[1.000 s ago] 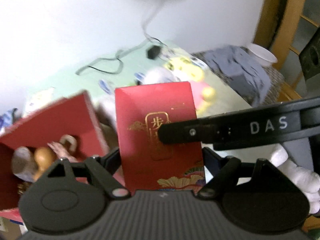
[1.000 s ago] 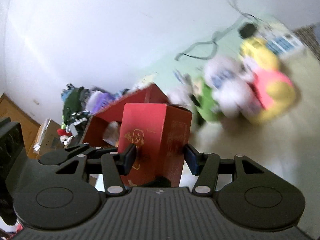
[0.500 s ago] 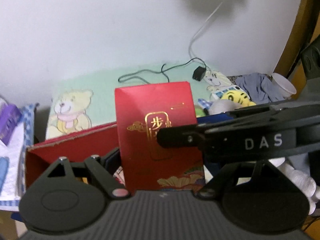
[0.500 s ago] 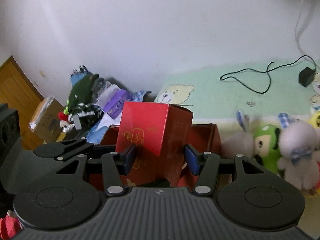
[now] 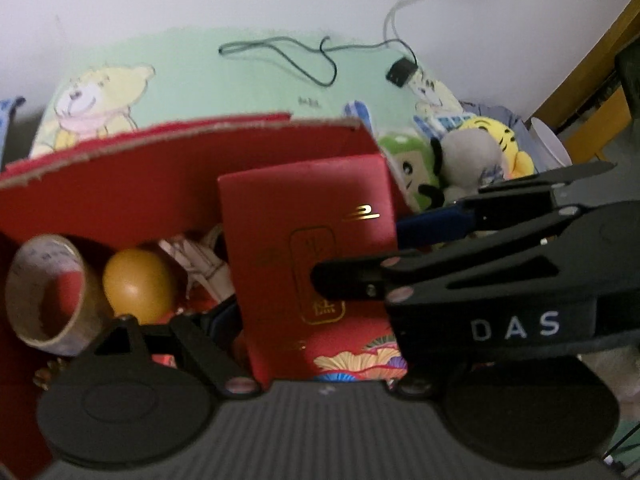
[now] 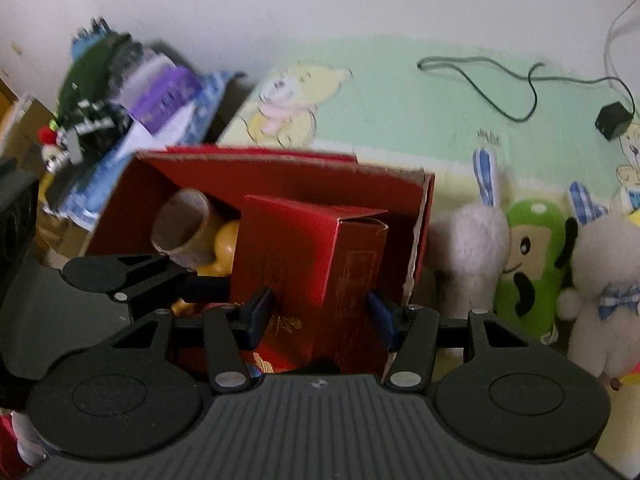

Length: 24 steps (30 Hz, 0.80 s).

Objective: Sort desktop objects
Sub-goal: 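Lift the gift box and carry it over the red box, then lower the gift box into the red box and open the right gripper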

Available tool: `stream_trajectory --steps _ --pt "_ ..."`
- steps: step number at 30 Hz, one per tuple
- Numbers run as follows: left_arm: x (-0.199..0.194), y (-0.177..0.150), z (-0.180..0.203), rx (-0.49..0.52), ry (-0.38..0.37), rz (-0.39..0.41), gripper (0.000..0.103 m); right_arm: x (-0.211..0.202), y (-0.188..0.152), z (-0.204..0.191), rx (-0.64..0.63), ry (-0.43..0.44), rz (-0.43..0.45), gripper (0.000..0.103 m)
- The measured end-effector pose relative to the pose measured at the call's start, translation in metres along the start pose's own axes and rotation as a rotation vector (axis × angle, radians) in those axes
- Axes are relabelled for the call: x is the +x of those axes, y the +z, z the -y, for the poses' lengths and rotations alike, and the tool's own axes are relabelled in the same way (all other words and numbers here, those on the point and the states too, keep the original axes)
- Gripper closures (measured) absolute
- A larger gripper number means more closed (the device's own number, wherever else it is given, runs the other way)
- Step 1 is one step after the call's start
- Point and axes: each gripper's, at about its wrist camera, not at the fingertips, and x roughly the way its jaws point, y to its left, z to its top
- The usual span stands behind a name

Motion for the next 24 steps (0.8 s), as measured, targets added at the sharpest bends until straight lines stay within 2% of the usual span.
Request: stream_trajectory --steps 5,9,16,20,24 --pt "0.014 0.000 -0.010 -0.043 -0.052 -0.062 0.019 0.008 0.008 -0.011 -0.047 -0.073 -0.057 0.047" --pt "0.017 -0.002 -0.012 -0.043 -0.057 -0.066 0.019 0.009 0.011 -0.014 -0.074 -0.114 -0.056 0.046" --pt "0.018 -0.005 -0.014 -0.042 -0.065 -0.058 0.014 0.005 0.017 -0.002 -0.001 -0.081 -0.007 0.047" --pt "0.018 -0.005 -0.011 -0.015 -0.038 -0.050 0.015 0.003 0.016 -0.002 0.008 -0.076 0.017 0.052" --pt "0.012 -0.005 -0.012 0.008 0.010 -0.031 0.020 0.003 0.012 -0.003 0.002 -0.072 0.032 0.055"
